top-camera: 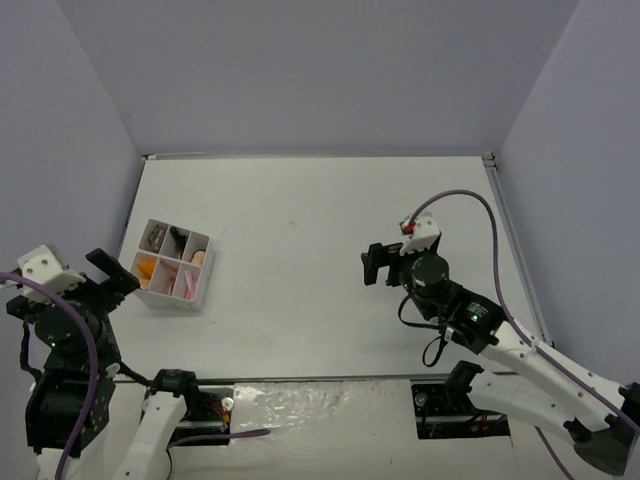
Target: Organize the makeup
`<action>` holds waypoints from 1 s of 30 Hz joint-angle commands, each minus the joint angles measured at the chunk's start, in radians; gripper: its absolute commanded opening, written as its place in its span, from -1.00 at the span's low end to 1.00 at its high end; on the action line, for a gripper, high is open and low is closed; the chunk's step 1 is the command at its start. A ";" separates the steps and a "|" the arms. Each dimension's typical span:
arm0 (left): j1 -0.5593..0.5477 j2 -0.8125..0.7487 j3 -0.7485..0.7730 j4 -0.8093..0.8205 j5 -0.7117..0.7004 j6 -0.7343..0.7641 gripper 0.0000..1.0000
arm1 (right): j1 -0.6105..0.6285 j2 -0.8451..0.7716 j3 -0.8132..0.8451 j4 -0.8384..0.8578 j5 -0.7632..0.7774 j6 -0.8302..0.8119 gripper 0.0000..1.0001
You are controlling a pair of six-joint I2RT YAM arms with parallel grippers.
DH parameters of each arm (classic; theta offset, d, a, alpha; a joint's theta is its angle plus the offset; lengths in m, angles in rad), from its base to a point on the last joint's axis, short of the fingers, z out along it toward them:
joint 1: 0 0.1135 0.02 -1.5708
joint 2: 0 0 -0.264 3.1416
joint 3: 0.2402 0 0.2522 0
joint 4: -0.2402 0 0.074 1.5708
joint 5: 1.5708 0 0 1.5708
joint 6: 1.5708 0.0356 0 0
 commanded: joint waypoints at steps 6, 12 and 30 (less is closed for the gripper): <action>-0.113 -0.115 0.124 -0.396 0.103 0.034 0.94 | -0.007 -0.208 0.122 -0.192 0.203 0.033 1.00; -0.171 -0.217 0.149 -0.490 0.115 -0.022 0.94 | -0.005 -0.292 0.145 -0.285 0.252 0.056 1.00; -0.198 -0.210 0.123 -0.511 0.191 -0.048 0.94 | -0.004 -0.375 0.125 -0.300 0.299 0.065 1.00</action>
